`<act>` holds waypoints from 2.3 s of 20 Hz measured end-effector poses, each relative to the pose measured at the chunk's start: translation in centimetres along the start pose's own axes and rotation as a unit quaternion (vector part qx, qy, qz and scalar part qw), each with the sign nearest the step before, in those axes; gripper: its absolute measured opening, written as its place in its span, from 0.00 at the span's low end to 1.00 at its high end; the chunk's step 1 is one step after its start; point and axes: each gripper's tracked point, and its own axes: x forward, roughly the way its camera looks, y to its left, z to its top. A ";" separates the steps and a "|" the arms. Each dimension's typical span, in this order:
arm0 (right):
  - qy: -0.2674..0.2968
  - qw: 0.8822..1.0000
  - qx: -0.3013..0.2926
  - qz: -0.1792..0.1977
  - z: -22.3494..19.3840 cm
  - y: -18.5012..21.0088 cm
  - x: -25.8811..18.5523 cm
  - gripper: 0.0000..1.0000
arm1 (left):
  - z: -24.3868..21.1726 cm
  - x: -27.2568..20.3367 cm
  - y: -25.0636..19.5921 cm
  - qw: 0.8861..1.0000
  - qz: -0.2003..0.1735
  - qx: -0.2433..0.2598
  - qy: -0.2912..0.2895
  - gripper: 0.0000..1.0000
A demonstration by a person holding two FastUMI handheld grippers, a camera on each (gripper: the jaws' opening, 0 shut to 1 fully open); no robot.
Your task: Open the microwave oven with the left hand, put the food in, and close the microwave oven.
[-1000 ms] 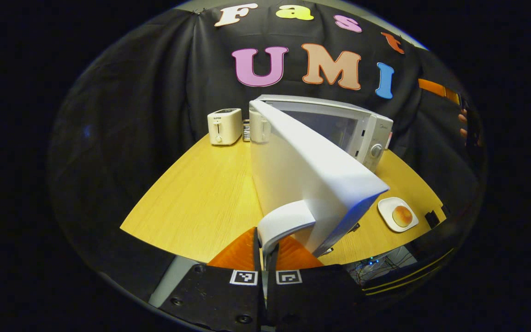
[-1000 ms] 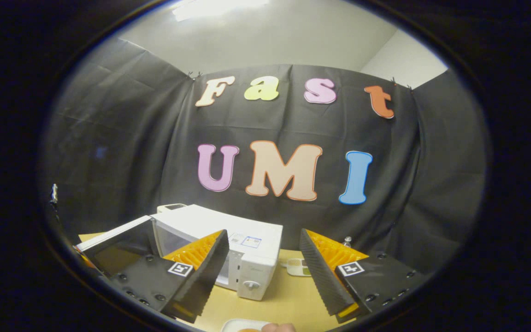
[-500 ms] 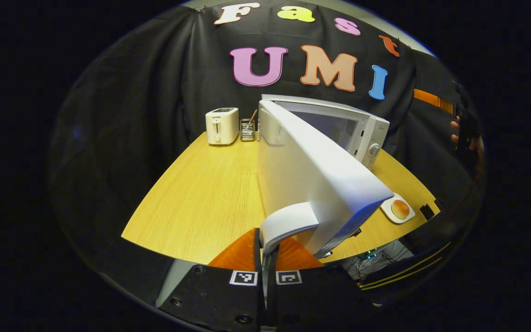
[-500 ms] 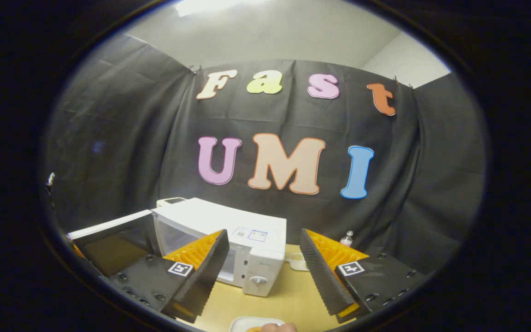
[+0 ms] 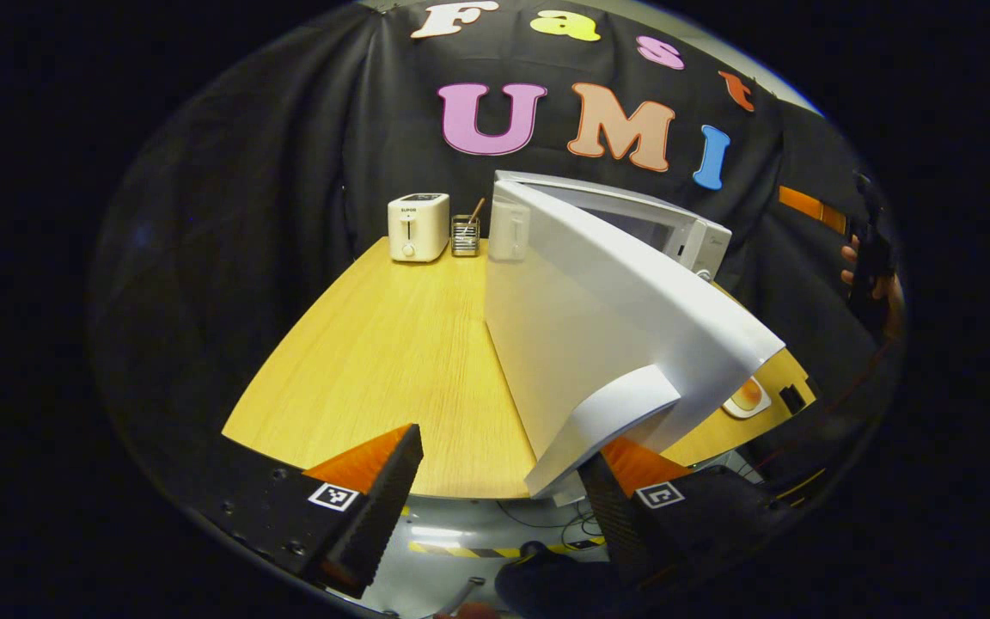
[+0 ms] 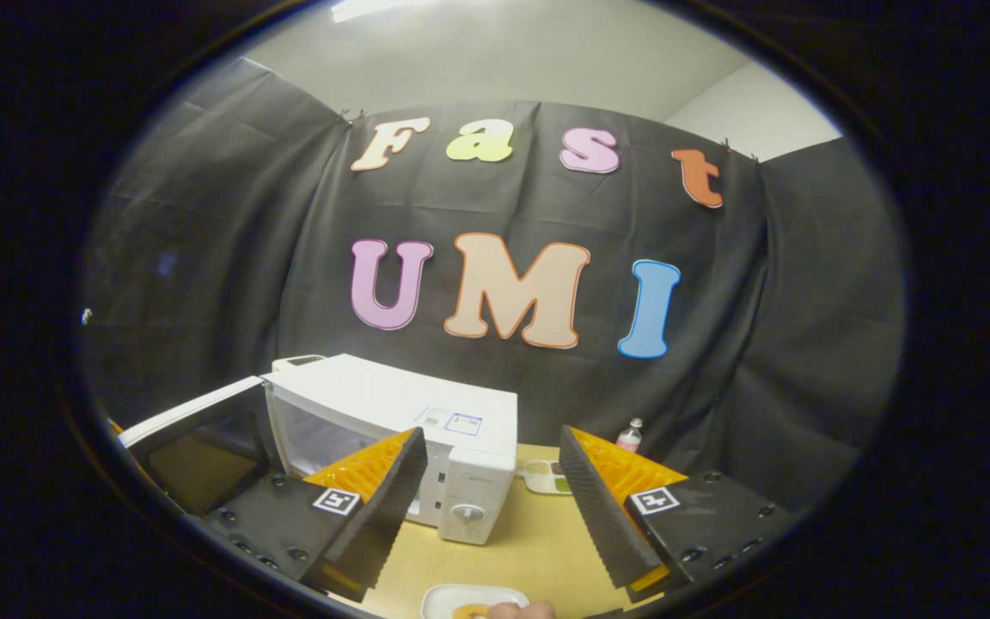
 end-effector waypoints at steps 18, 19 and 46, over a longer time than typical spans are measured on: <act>0.154 0.988 0.029 -0.012 -19.3 -1.9 -3.9 0.98 | 7.5 -6.5 -0.1 0.996 0.014 0.052 -0.066 1.00; 0.169 0.985 0.032 -0.013 -20.7 -2.0 -4.2 0.98 | 8.5 -6.7 -0.2 0.995 0.019 0.056 -0.078 1.00; 0.329 0.944 0.009 0.016 -35.4 0.5 -7.0 0.99 | 29.0 -8.0 -5.5 0.938 0.052 -0.029 -0.342 0.95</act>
